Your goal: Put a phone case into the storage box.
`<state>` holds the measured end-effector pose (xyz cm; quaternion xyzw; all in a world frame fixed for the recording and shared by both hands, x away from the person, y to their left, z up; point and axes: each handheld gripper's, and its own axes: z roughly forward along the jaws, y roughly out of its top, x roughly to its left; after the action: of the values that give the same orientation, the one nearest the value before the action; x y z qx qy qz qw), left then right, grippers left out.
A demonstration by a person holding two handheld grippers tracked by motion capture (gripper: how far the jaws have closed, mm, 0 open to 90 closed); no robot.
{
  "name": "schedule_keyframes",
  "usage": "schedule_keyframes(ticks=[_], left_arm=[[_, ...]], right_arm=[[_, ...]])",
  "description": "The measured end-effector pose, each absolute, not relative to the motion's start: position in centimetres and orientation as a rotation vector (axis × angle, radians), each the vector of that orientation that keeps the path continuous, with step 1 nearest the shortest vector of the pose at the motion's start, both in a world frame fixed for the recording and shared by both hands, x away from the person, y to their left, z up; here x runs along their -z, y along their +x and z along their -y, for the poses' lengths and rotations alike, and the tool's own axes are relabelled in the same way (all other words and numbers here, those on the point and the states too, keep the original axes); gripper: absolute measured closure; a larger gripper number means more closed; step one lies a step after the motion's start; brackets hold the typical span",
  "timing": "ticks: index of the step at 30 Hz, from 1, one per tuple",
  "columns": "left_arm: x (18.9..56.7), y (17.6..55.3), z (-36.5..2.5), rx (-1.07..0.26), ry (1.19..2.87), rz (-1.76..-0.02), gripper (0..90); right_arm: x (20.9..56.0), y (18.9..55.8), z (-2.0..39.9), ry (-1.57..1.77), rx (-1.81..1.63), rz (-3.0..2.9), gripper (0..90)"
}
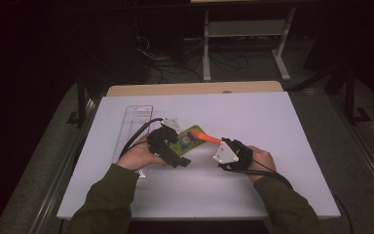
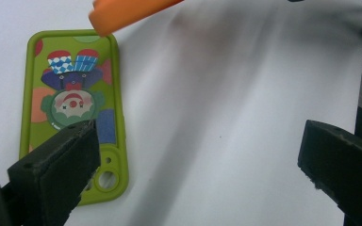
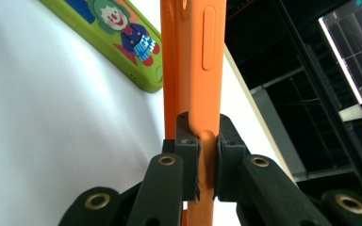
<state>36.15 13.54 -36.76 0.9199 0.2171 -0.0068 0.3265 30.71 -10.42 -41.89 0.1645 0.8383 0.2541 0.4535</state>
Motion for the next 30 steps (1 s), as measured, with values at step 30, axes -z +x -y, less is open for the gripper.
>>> schedule_keyframes(ticks=[30], left_arm=[[36.5,36.3,-13.7,-0.022,2.356,-0.622,0.0]], right_arm=[[40.6,32.4,12.0,0.907,-0.948,-2.174,81.6]])
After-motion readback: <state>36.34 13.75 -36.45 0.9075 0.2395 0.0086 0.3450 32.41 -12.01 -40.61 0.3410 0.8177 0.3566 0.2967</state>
